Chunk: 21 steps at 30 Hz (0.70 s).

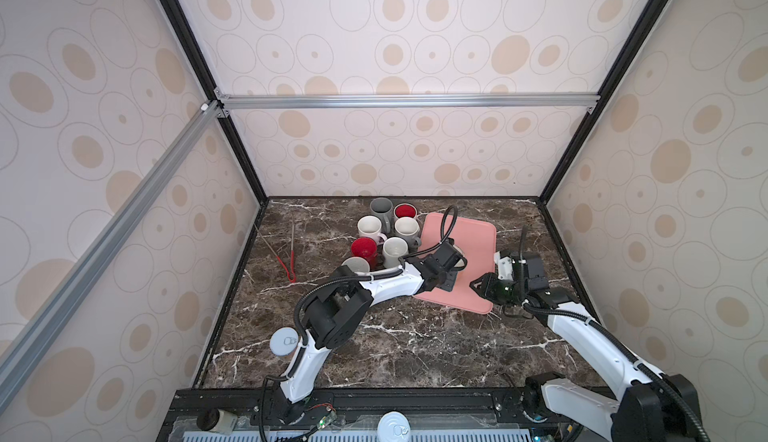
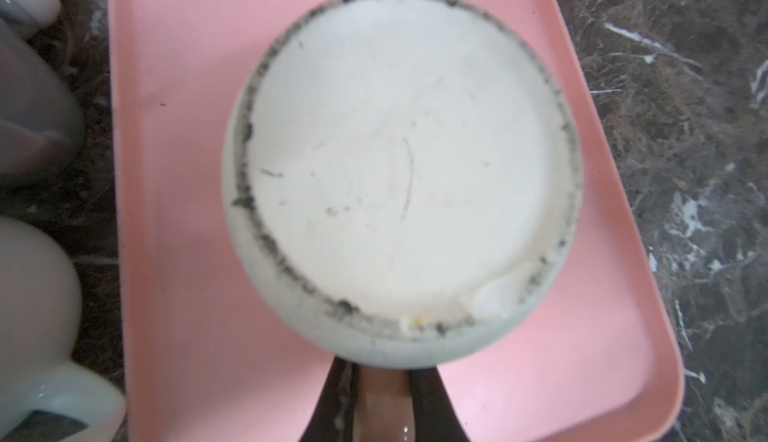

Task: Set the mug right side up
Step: 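Lift the peach mug high with the left gripper while the right gripper rises toward it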

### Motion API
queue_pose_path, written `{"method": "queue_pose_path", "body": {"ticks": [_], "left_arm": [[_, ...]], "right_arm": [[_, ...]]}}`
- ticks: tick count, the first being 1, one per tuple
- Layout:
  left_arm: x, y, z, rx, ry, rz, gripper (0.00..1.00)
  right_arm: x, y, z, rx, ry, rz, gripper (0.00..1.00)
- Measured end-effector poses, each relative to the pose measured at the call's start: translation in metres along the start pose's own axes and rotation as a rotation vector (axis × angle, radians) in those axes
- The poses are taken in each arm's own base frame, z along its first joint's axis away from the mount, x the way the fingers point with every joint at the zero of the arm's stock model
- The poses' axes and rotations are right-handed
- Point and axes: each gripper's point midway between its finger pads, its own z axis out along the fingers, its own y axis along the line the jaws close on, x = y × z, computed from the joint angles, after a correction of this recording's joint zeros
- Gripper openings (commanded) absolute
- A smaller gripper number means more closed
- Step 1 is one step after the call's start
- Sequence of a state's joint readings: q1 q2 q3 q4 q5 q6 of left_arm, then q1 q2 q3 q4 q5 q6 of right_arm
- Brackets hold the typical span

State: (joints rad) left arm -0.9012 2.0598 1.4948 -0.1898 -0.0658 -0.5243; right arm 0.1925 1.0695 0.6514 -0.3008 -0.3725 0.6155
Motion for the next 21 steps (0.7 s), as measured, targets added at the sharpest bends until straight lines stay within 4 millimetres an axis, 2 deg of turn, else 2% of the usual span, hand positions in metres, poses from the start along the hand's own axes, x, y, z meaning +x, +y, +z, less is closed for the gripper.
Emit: {"method": "queue_pose_path", "body": {"ticks": [5,13,16,21], "left_arm": [[-0.017,0.014,-0.035,0.132,-0.101,-0.122,0.00],[-0.069,0.036,-0.087,0.338,-0.327,-0.298,0.00],[-0.080,0.035,-0.109,0.418,-0.394,-0.338,0.00],[-0.101,0.020,-0.145,0.578,-0.491,-0.387,0.00]], "right_arm": [[-0.012,0.021,-0.015,-0.093,-0.078,0.024,0.36],[-0.034,0.058,-0.035,-0.304,-0.217,0.065,0.41],[-0.043,0.075,-0.040,-0.390,-0.237,0.075,0.44],[-0.055,0.104,-0.043,-0.533,-0.235,0.060,0.48]]}}
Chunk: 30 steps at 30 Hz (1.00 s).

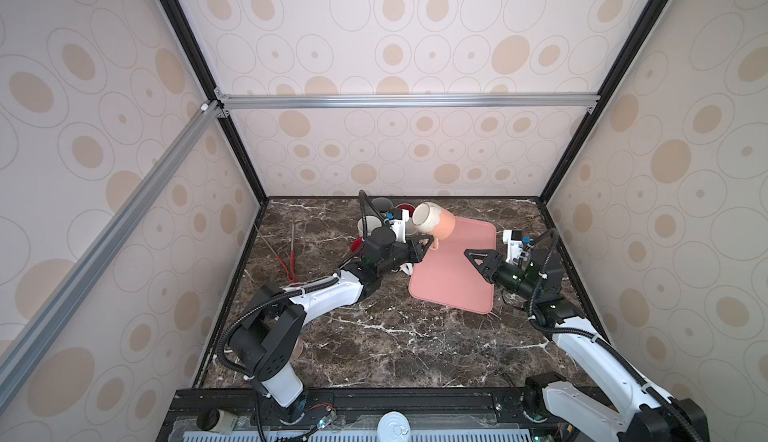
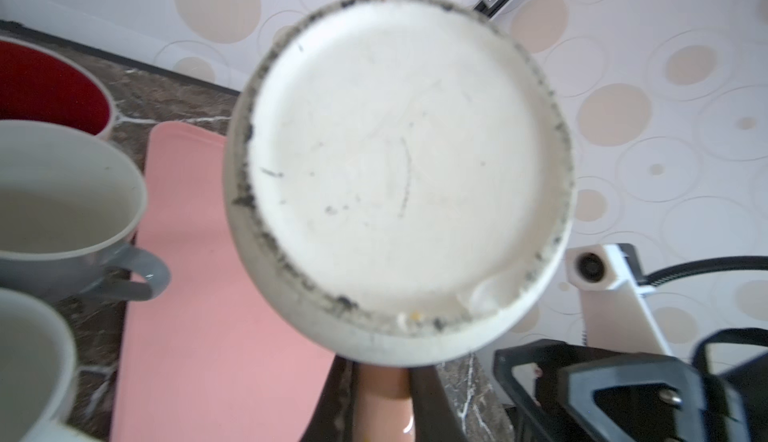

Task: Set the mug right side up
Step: 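Lift the peach mug high with the left gripper while the right gripper rises toward it, then grasp the peach mug's handle with the right gripper and open the left gripper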

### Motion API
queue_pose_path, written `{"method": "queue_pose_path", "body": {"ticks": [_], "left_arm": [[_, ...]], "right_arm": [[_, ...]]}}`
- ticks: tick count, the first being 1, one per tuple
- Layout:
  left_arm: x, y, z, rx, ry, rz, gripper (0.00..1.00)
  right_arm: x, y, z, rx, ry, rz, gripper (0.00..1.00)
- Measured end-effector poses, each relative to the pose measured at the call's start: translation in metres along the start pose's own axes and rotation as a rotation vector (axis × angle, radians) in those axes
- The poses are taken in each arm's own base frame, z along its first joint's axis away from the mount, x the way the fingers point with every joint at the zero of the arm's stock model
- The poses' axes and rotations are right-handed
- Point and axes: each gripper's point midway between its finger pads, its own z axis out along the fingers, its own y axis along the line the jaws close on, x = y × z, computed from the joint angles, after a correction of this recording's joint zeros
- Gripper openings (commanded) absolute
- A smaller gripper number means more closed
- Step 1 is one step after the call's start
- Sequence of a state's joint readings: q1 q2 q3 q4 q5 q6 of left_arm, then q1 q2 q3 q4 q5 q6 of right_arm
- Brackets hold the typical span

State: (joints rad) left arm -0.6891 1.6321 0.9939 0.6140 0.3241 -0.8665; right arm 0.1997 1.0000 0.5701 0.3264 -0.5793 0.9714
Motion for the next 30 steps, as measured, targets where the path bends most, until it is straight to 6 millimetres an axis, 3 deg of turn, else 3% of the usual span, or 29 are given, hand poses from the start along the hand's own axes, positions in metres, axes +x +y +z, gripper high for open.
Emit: {"method": "queue_pose_path", "body": {"ticks": [5,11,22,27,30], "left_arm": [[-0.017,-0.033,-0.006,0.156,-0.060,-0.066,0.00],[-0.026,-0.057,-0.015,0.283,-0.091,-0.143,0.00],[-0.033,-0.076,-0.024,0.404,-0.101,-0.227,0.00],[-0.031,-0.078,-0.024,0.425,-0.088,-0.249,0.00],[-0.031,-0.080,-0.024,0.433,-0.088,-0.254,0.00]], "right_arm": [[0.000,0.030,0.015,-0.120,0.026,-0.027,0.50],[-0.005,0.066,0.027,-0.235,0.026,-0.058,0.50],[-0.014,0.076,0.040,-0.303,0.022,-0.035,0.45],[-0.014,0.086,0.045,-0.346,0.042,-0.029,0.36],[-0.012,0.092,0.047,-0.373,0.058,-0.028,0.21]]}}
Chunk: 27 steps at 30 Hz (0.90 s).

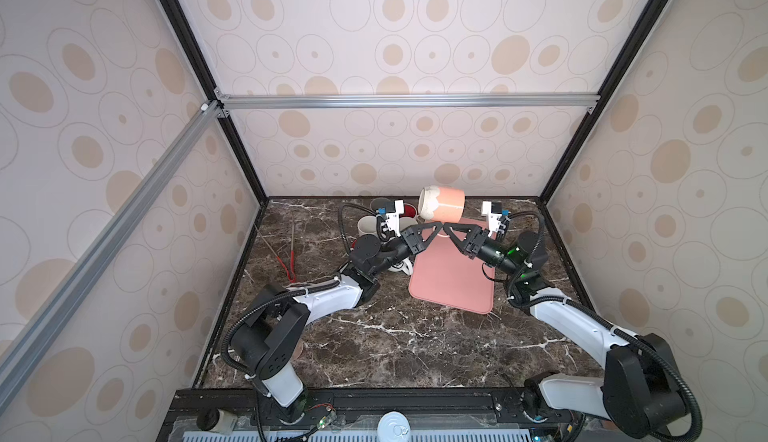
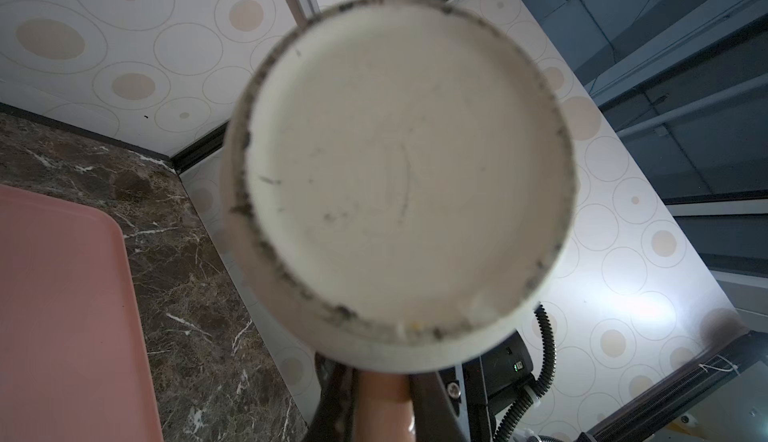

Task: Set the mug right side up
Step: 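Grasp the peach mug's handle with the right gripper and open the left gripper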

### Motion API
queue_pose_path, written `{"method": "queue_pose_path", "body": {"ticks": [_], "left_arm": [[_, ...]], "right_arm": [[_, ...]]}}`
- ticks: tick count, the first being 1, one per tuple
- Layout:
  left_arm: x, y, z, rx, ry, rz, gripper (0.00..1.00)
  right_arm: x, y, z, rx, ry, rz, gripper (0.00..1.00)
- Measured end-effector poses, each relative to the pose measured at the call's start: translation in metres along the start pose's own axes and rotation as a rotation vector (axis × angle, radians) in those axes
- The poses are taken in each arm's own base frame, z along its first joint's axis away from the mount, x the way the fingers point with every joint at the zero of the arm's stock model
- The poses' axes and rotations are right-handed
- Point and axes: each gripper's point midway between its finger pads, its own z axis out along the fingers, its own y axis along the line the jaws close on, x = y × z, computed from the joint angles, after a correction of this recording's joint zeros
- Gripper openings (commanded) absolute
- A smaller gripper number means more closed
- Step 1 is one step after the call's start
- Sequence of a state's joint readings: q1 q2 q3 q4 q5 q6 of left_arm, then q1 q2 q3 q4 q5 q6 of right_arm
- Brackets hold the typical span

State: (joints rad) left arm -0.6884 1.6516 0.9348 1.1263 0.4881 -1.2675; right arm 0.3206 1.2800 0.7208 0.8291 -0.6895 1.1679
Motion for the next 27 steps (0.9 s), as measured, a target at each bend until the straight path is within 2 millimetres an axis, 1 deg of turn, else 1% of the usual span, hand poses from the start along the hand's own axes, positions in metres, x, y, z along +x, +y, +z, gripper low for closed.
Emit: {"method": "queue_pose_path", "body": {"ticks": [4,6,11,15,18,20,27], "left_arm": [[-0.004,-0.002,-0.001,0.012,-0.007,-0.041,0.00],[-0.004,-0.001,-0.002,0.012,-0.005,-0.043,0.02],[-0.005,0.001,-0.006,0.008,0.003,-0.037,0.26],[-0.002,0.007,-0.019,-0.002,0.019,0.000,0.38],[-0.002,0.008,-0.032,-0.013,0.027,0.027,0.43],[-0.006,0.006,-0.042,-0.023,0.023,0.051,0.45],[-0.024,-0.013,-0.074,-0.088,-0.001,0.197,0.48]], "right_arm": [[0.000,0.006,0.003,-0.039,0.008,-0.026,0.00],[0.000,0.007,0.003,-0.046,0.008,-0.031,0.00],[0.002,0.007,0.004,-0.043,0.013,-0.033,0.00],[0.008,0.000,0.004,-0.002,0.028,0.007,0.00],[0.008,-0.005,0.000,0.043,0.019,0.015,0.00],[0.007,-0.007,-0.004,0.076,0.009,0.005,0.00],[0.004,-0.005,-0.012,0.179,0.019,-0.086,0.00]]}}
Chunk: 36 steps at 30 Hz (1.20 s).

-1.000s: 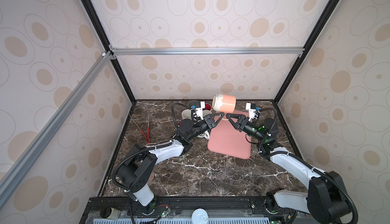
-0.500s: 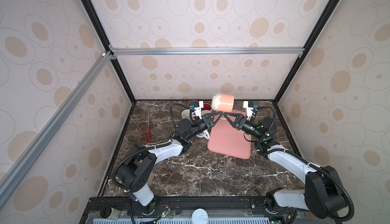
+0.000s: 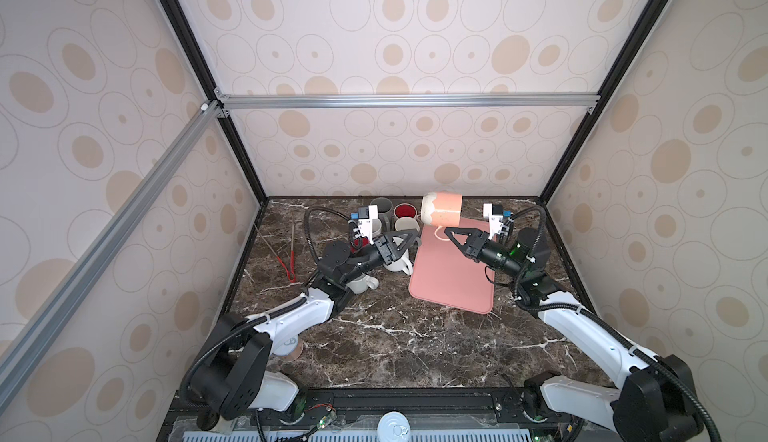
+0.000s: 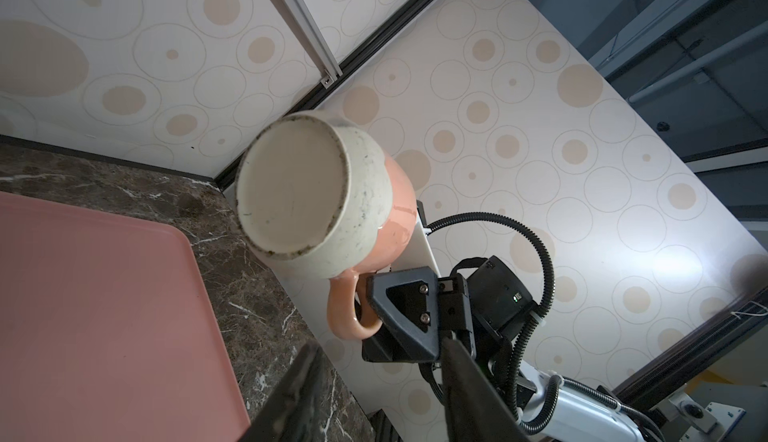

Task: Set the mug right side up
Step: 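Lower the peach mug upright beside the other mugs with the right gripper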

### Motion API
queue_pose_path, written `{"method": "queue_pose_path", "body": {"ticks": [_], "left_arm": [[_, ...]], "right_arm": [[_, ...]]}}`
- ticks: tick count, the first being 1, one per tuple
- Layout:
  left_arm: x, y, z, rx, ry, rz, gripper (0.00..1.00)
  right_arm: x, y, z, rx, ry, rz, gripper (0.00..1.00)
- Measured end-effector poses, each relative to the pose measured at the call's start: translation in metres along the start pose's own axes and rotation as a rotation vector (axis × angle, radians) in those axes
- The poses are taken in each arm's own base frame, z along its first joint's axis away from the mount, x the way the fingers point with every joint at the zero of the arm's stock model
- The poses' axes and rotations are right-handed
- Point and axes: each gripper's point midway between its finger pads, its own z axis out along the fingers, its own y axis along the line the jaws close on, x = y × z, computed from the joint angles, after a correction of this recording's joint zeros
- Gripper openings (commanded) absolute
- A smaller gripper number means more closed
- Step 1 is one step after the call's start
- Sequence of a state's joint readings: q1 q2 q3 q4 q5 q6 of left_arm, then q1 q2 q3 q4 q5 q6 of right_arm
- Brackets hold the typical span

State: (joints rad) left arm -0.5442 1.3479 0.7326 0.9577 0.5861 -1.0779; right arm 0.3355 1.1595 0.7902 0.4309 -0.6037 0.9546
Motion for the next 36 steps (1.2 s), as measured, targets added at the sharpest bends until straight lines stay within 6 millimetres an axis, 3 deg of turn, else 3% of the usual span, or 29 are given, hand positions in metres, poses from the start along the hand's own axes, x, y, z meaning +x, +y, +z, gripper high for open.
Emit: {"method": "queue_pose_path", "body": {"ticks": [4,7,12,17,23,29,36], "left_arm": [[-0.012,-0.002,-0.020,-0.093,-0.010,0.105,0.50],[-0.022,0.003,-0.038,-0.188,-0.025,0.174,0.52],[-0.042,0.022,-0.081,-0.420,-0.076,0.286,0.57],[-0.068,0.055,-0.143,-0.728,-0.145,0.386,0.60],[-0.080,0.078,-0.192,-0.939,-0.169,0.411,0.64],[-0.069,0.102,-0.214,-1.025,-0.136,0.370,0.65],[-0.066,0.113,-0.230,-1.083,-0.123,0.343,0.67]], "right_arm": [[0.002,-0.001,0.000,0.075,0.036,-0.083,0.00],[0.018,-0.005,0.000,0.147,0.091,-0.163,0.00],[0.076,-0.019,0.001,0.262,0.274,-0.304,0.00],[0.135,-0.042,-0.002,0.373,0.472,-0.461,0.00],[0.187,-0.080,0.005,0.493,0.680,-0.630,0.00],[0.209,-0.103,0.028,0.552,0.784,-0.727,0.00],[0.200,-0.120,0.049,0.647,0.770,-0.793,0.00]]}}
